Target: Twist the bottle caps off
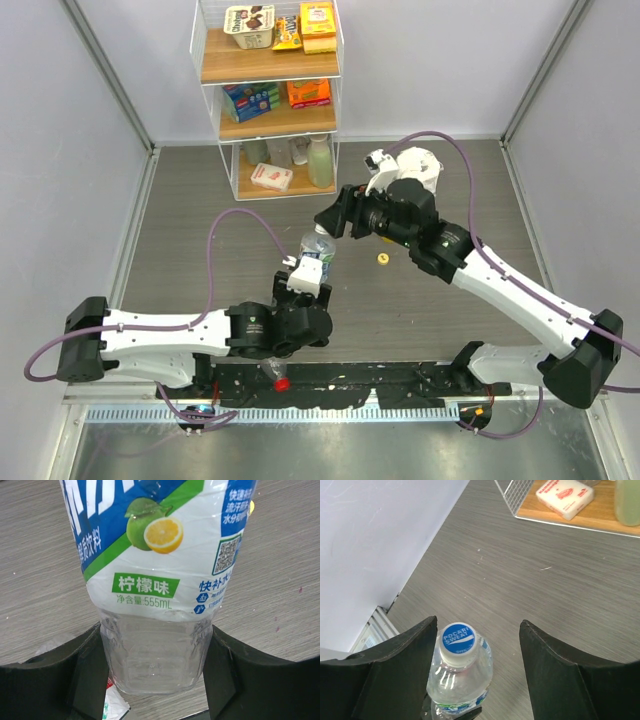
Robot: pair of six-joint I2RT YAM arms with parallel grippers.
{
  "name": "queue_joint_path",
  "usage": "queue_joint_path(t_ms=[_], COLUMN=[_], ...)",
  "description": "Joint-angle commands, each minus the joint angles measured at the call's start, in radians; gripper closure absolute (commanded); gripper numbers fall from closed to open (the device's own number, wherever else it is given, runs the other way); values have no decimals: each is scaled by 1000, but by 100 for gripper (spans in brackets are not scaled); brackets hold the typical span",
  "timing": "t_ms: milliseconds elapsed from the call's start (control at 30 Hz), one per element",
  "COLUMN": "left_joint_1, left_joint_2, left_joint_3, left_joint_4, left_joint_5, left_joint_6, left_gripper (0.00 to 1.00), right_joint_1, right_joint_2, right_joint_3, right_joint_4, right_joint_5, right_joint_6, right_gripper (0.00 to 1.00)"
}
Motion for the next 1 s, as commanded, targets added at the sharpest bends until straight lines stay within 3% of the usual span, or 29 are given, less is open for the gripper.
queue_joint_path(t_ms=[0,233,400,600,733,900,933,967], left_joint_1=[-2,-2,-2,-2,-2,-2,-2,-3], left_joint_2=[-17,-14,-10,0,6,17,23,25], left_joint_3=[29,31,31,37,38,44,48,52], left_joint_4=[-10,-14,-14,-24,-29,-35,-37,-41], left_joint_5=[-62,-68,-64,-59,-54,-50,-48,-48], left_joint_6=[-36,-42,-40,-45,-48,-48,-48,-50], left_gripper=[100,100,100,100,100,100,100,100], right_joint_1=[34,54,55,54,57,55,57,57], right_joint_2=[25,44,47,33,24,27,24,24], right_joint_3=[20,21,3,-19,-36,-56,-60,-62], right_joint_4=[55,58,82,124,154,182,184,190], right_joint_5=[-8,4,15,32,29,34,35,32], right_joint_6=[30,49,75,107,136,153,153,155], right_gripper=[29,30,37,29,29,39,42,52])
